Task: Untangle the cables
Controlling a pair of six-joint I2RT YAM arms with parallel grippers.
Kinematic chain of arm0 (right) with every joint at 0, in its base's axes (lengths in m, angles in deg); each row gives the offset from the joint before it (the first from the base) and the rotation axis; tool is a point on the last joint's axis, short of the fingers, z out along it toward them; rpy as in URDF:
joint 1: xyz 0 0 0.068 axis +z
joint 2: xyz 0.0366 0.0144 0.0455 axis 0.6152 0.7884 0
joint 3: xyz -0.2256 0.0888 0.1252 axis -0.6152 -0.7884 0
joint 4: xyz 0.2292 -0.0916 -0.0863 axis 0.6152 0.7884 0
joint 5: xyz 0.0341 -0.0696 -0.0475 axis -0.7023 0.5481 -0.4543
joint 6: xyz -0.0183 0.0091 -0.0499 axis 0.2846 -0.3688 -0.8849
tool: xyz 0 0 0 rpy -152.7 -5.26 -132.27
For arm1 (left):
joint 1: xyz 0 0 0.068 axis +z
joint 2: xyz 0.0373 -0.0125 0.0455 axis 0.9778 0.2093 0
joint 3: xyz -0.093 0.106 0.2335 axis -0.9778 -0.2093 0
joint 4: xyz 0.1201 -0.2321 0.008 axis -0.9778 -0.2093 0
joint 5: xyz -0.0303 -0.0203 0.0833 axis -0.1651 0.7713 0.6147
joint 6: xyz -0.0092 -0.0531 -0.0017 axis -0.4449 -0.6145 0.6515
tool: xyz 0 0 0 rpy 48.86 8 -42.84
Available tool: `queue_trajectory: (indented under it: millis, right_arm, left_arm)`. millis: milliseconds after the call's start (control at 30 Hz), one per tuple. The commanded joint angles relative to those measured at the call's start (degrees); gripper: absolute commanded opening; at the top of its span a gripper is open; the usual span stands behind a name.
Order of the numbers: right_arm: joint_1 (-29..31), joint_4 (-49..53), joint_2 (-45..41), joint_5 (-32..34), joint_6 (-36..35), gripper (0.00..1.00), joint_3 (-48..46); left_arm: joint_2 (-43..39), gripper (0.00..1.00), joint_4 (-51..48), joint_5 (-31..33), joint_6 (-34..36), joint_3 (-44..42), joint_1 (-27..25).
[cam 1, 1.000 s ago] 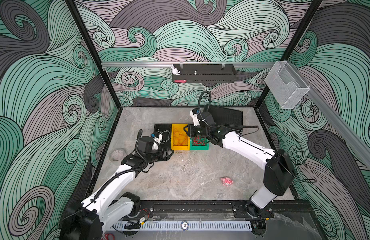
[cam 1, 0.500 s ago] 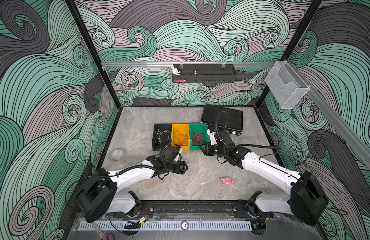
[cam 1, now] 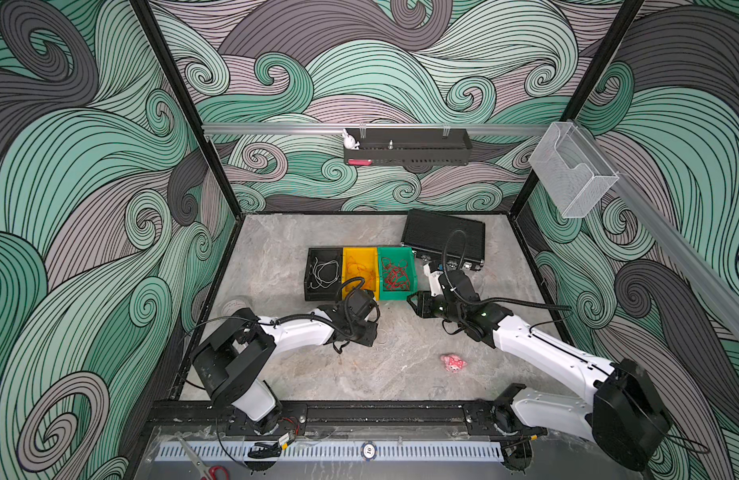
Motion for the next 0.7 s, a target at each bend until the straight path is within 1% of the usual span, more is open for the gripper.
queue_trajectory:
  millis: [0,133,167,233,400,533,667]
  right_arm:
    - [-0.4,-0.9,-0.7,0.4,0.1,0.39,-0.9]
    - [-0.8,-1.0,-0.3,0.5,0.1,0.39,-1.0]
    - [-0.8,-1.0,-0.3,0.6,0.0,0.39,-0.8]
    - [-0.9,-1.0,-0.2,0.5,-0.1,0.39,-0.9]
    - [-1.3,-0.9,0.1,0.6,-0.1,0.38,-0.9]
    - [-1.4,-0.9,-0.1,0.7,-0.1,0.38,-1.0]
    - [-1.5,-1.2,-0.2,0.8,-0.1,0.38,-0.8]
  left_arm:
    - [0.4,0.42,-0.6,0.7,1.2,1.7,-0.5]
    - [1.0,0.22,-1.2,-0.7,1.8,2.6,-0.5]
    - [0.8,0.18,-1.3,-1.0,1.8,2.7,-0.5]
    - [0.3,0.13,-1.3,-1.4,1.9,2.5,-0.5]
    - [-2.8,0.04,-2.9,-1.5,2.8,2.9,-0.5]
    - [-7.1,0.01,-4.7,-1.6,4.0,3.6,-0.5]
    - [-12.6,0.00,-9.2,0.7,4.9,5.2,-0.5]
